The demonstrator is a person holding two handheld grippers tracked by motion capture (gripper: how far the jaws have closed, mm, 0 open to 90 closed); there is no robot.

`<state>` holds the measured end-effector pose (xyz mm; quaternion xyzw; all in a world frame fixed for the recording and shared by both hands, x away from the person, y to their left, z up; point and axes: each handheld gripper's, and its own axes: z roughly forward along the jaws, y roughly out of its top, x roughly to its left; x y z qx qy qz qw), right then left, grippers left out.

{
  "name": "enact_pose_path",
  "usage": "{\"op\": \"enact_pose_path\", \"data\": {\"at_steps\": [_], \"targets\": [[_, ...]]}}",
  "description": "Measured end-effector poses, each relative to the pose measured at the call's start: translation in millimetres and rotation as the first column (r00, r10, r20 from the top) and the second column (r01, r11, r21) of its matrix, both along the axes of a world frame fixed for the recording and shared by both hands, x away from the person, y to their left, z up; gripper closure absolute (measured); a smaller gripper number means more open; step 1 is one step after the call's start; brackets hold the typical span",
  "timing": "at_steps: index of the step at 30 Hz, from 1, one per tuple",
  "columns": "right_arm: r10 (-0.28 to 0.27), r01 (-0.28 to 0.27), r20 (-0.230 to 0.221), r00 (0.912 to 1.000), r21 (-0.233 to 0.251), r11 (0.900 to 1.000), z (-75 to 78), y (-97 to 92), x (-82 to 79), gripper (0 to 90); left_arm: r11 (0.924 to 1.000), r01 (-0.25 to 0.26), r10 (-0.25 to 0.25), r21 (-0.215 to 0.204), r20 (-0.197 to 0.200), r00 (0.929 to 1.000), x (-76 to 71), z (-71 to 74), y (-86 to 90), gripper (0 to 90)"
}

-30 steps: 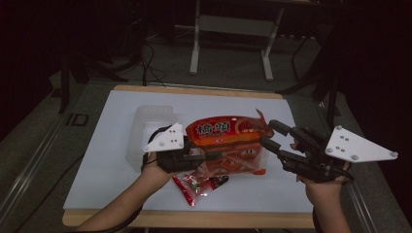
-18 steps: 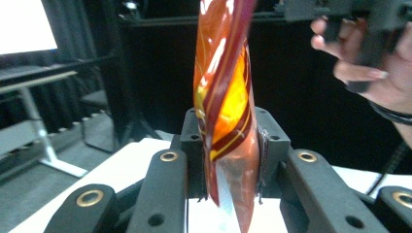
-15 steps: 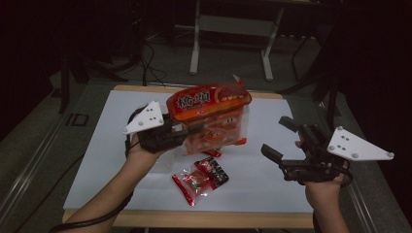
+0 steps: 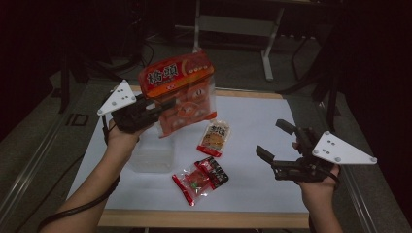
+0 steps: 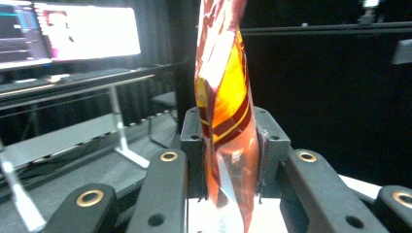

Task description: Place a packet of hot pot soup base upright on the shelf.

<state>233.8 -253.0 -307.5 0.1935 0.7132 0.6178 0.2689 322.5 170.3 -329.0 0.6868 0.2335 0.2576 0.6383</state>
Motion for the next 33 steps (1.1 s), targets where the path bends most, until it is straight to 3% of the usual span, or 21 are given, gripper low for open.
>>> {"op": "enact_pose_path", "data": {"at_steps": [8, 9, 10, 13, 14, 15, 24, 29, 33], "targets": [[-0.005, 0.004, -0.022, 0.9997, -0.038, 0.9993, -9.4, 3.6, 4.0, 14.6, 0.9938, -0.109, 0.109, -0.02, -0.011, 0.994, 12.2, -11.6, 22.5, 72.0], [-0.002, 0.001, -0.028, 0.9996, -0.035, 0.9994, -10.9, 3.3, 4.5, 14.6, 0.9888, -0.147, 0.147, -0.025, -0.011, 0.9891, 15.2, -17.1, 27.4, 71.9], [-0.002, 0.001, -0.028, 0.9996, -0.035, 0.9994, -10.9, 3.3, 4.5, 14.6, 0.9888, -0.147, 0.147, -0.025, -0.011, 0.9891, 15.2, -17.1, 27.4, 71.9], [-0.002, 0.0, -0.036, 0.9994, -0.036, 0.9994, -13.7, 3.5, 5.7, 14.6, 0.977, -0.205, 0.204, -0.059, -0.024, 0.9787, 20.9, -29.4, 38.5, 71.9], [-0.002, 0.0, -0.036, 0.9994, -0.036, 0.9994, -13.7, 3.5, 5.7, 14.6, 0.977, -0.205, 0.204, -0.059, -0.024, 0.9787, 20.9, -29.4, 38.5, 71.9], [0.0, -0.002, -0.044, 0.999, -0.042, 0.9991, -15.5, 3.8, 6.2, 14.6, 0.9713, -0.232, 0.23, -0.054, -0.032, 0.9726, 23.5, -37.1, 44.6, 71.9], [-0.001, -0.002, -0.062, 0.9981, -0.042, 0.9991, -20.2, 3.9, 10.3, 14.6, 0.9552, -0.291, 0.286, -0.056, -0.074, 0.9553, 30.8, -61.7, 59.7, 71.9], [0.005, -0.008, -0.072, 0.9974, -0.041, 0.9991, -22.8, 4.2, 11.0, 14.6, 0.9418, -0.331, 0.324, -0.059, -0.103, 0.9405, 32.1, -79.3, 69.8, 71.9], [0.01, -0.013, -0.082, 0.9966, -0.037, 0.9992, -24.3, 4.9, 12.6, 14.6, 0.9363, -0.346, 0.337, -0.061, -0.117, 0.9342, 32.8, -87.4, 73.4, 71.9]]}}
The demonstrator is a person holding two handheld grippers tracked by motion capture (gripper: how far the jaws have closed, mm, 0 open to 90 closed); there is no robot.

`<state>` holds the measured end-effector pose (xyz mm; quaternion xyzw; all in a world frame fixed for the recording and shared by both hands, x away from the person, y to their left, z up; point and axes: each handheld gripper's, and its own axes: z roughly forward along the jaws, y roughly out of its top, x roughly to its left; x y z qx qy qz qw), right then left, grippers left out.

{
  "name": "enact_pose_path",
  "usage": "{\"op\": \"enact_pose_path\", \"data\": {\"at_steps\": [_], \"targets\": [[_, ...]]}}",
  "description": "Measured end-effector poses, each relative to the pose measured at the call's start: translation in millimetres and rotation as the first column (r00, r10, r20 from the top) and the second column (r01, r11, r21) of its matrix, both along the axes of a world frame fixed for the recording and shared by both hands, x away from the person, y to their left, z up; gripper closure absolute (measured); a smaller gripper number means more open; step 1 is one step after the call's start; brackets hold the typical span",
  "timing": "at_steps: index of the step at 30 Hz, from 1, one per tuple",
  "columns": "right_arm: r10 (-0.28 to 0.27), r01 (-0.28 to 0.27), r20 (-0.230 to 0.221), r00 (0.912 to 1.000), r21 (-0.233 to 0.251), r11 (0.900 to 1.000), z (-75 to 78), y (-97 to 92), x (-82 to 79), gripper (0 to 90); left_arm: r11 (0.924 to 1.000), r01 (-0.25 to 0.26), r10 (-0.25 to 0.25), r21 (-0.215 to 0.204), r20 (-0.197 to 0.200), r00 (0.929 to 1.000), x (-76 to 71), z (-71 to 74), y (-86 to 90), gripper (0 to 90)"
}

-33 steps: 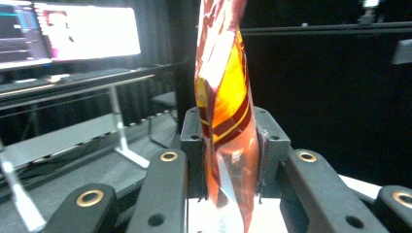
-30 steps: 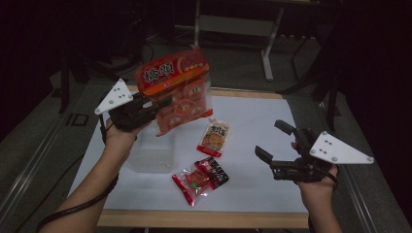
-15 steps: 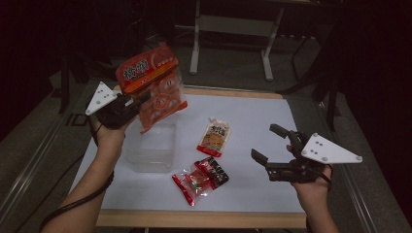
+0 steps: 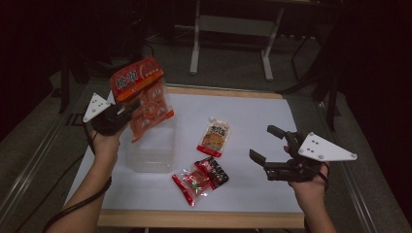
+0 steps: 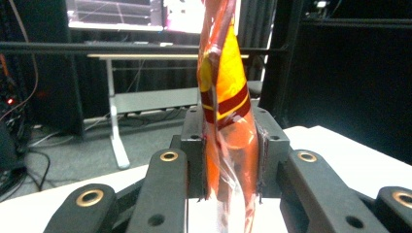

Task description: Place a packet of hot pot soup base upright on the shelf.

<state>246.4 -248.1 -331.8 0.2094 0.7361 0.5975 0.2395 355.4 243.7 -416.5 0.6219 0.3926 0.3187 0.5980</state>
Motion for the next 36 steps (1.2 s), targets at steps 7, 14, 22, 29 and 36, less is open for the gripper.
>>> {"op": "enact_pose_path", "data": {"at_steps": [7, 14, 22, 29, 36], "targets": [[0.009, -0.009, -0.004, 1.0, -0.014, 0.9999, -2.1, 3.0, 0.7, 14.6, 0.9999, 0.004, -0.004, -0.014, -0.01, 0.9999, 1.2, -18.0, 2.3, 71.9], [0.01, -0.01, -0.012, 0.9999, -0.018, 0.9998, -5.0, 2.2, 1.0, 14.7, 0.9999, 0.011, -0.011, 0.003, -0.006, 0.9999, 5.0, -31.4, -0.6, 71.9], [0.009, -0.009, -0.019, 0.9998, -0.014, 0.9999, -6.7, 0.6, 1.7, 14.7, 0.9994, 0.034, -0.034, 0.007, -0.04, 0.9986, 9.1, -49.1, -2.6, 71.9], [0.013, -0.014, -0.024, 0.9996, -0.011, 0.9998, -7.9, 1.4, 2.3, 14.7, 0.9994, 0.029, -0.03, -0.021, -0.056, 0.998, 7.1, -54.6, 2.7, 71.8], [0.028, -0.028, -0.029, 0.9992, -0.016, 0.9995, -9.9, 5.8, 1.8, 14.7, 0.9991, 0.039, -0.04, -0.014, -0.055, 0.9977, 6.2, -58.3, 6.3, 71.5]]}}
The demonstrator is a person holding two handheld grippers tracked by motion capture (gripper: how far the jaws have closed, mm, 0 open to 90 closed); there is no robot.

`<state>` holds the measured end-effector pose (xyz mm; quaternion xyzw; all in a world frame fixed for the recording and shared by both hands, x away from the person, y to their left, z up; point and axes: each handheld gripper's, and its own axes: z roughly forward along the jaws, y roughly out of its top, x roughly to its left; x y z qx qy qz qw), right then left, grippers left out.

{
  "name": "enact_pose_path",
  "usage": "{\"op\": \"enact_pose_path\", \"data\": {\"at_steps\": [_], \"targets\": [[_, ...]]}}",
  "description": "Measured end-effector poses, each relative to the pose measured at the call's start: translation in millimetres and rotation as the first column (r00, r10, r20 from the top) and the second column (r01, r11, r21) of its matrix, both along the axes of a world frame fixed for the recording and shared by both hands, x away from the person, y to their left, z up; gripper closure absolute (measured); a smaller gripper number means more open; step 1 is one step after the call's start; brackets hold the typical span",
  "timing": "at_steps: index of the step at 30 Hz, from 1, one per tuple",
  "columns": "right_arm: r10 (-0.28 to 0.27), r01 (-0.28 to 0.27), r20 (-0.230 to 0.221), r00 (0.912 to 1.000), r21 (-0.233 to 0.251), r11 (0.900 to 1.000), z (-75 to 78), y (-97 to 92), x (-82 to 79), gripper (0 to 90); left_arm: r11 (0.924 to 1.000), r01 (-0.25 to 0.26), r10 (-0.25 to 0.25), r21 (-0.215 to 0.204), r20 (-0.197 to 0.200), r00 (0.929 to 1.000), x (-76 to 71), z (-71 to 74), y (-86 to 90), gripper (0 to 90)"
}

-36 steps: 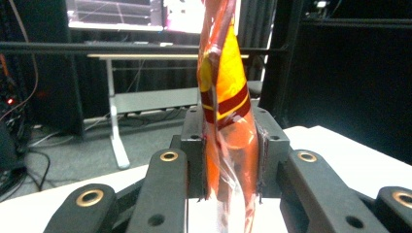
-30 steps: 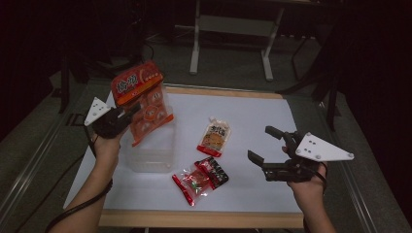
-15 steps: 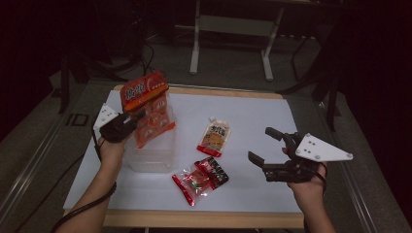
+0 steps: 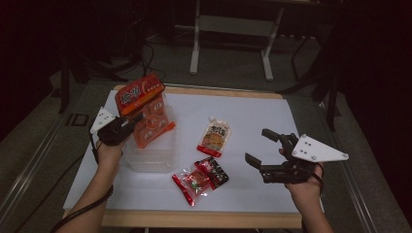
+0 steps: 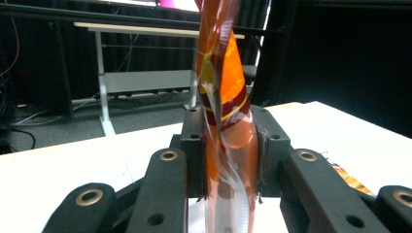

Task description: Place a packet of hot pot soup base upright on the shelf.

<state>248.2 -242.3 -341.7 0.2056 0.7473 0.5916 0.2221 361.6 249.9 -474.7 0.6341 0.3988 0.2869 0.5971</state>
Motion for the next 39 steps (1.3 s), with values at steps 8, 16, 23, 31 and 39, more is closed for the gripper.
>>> {"op": "enact_pose_path", "data": {"at_steps": [8, 16, 23, 31, 39], "targets": [[0.002, -0.002, -0.005, 1.0, 0.004, 1.0, -1.1, -0.3, 0.1, 14.7, 0.9983, -0.033, 0.03, -0.048, -0.061, 0.9977, 2.4, -2.0, 9.5, 70.5], [0.004, -0.004, -0.007, 1.0, 0.008, 1.0, -1.0, 0.1, 0.3, 14.7, 0.9993, -0.036, 0.035, -0.013, -0.076, 0.9965, 2.4, -0.8, 12.6, 58.6], [0.008, -0.008, -0.014, 0.9999, 0.006, 1.0, -2.7, 1.6, 1.1, 14.7, 0.9989, -0.045, 0.046, 0.011, -0.077, 0.996, 0.1, 1.2, 11.3, 42.5], [0.009, -0.008, -0.014, 0.9999, 0.008, 0.9999, -3.6, 2.1, 0.3, 14.7, 0.9972, -0.069, 0.072, 0.029, -0.099, 0.9925, -4.5, 5.8, 9.9, 13.8], [0.005, -0.005, -0.016, 0.9999, 0.008, 1.0, -4.7, 1.7, -0.2, 14.8, 0.9992, -0.037, 0.039, 0.014, -0.107, 0.9935, -12.8, 9.5, 10.1, 2.2]]}}
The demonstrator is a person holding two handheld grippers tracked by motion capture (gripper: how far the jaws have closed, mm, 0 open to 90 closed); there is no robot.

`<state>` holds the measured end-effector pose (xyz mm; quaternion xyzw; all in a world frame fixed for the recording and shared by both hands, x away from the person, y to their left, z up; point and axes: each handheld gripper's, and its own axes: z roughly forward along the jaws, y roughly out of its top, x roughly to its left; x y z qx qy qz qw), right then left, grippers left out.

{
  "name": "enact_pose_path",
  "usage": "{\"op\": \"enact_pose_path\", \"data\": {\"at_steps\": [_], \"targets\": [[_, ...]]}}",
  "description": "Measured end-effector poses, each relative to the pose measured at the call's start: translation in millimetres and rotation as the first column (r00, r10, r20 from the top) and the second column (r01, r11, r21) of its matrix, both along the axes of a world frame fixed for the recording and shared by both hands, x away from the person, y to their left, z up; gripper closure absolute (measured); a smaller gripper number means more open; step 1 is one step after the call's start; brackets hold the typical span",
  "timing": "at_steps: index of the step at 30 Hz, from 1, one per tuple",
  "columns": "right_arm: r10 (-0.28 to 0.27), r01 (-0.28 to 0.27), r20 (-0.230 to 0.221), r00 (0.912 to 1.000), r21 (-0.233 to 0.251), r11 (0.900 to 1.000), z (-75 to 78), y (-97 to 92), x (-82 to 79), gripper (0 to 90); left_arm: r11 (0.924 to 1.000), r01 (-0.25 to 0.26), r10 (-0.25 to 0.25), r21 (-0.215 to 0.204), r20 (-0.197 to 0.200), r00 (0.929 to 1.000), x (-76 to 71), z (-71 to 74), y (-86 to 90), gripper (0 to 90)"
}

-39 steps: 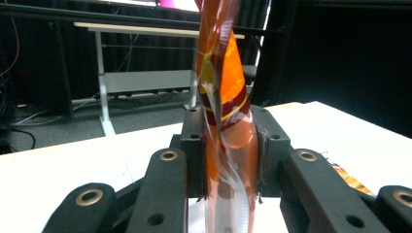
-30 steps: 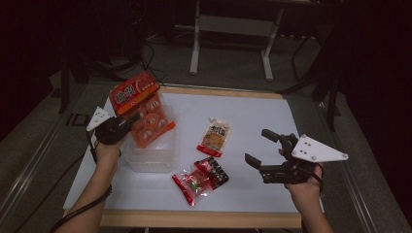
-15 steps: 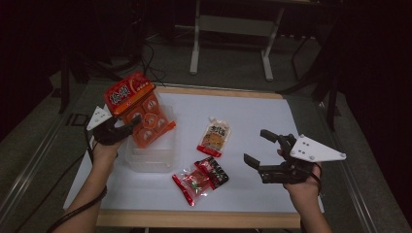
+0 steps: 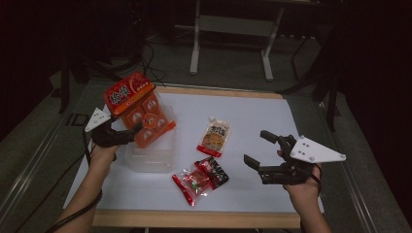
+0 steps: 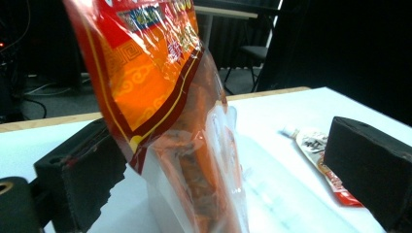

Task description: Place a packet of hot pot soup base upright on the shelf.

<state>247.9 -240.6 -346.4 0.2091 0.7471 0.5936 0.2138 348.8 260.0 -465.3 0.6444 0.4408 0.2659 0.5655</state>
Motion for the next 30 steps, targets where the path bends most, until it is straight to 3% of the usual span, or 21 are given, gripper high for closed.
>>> {"op": "enact_pose_path", "data": {"at_steps": [4, 11, 19, 23, 26, 30], "targets": [[0.002, -0.002, -0.002, 1.0, -0.009, 1.0, -1.9, 1.4, 0.1, 14.9, 1.0, 0.0, 0.0, 0.006, 0.011, 0.9999, -6.3, 4.7, 2.4, 2.0], [0.0, 0.0, -0.006, 1.0, -0.014, 0.9999, -6.7, 2.9, 0.9, 14.9, 0.9985, 0.014, -0.014, 0.053, 0.012, 0.9998, -24.7, 9.8, 3.8, 1.7], [0.013, -0.013, -0.014, 0.9998, -0.026, 0.9996, -12.1, 4.2, 2.6, 18.1, 0.9995, 0.018, -0.018, 0.026, 0.01, 0.9998, -44.5, 10.6, 8.8, 1.3], [-0.006, 0.005, -0.014, 0.9999, -0.014, 0.9999, -17.5, 4.5, 2.4, 18.3, 0.9956, 0.025, -0.026, 0.09, 0.015, 0.9995, -55.0, 9.7, 5.5, 1.3], [-0.009, 0.009, -0.014, 0.9999, -0.013, 0.9999, -19.7, 5.1, 2.3, 18.2, 0.9973, 0.045, -0.046, 0.058, 0.012, 0.9989, -64.4, 9.3, 5.7, 1.3], [-0.007, 0.007, -0.01, 0.9999, -0.021, 0.9997, -24.7, 6.6, 1.7, 13.5, 0.9952, 0.067, -0.069, 0.07, 0.029, 0.9972, -77.8, 10.7, 0.9, 1.2]]}}
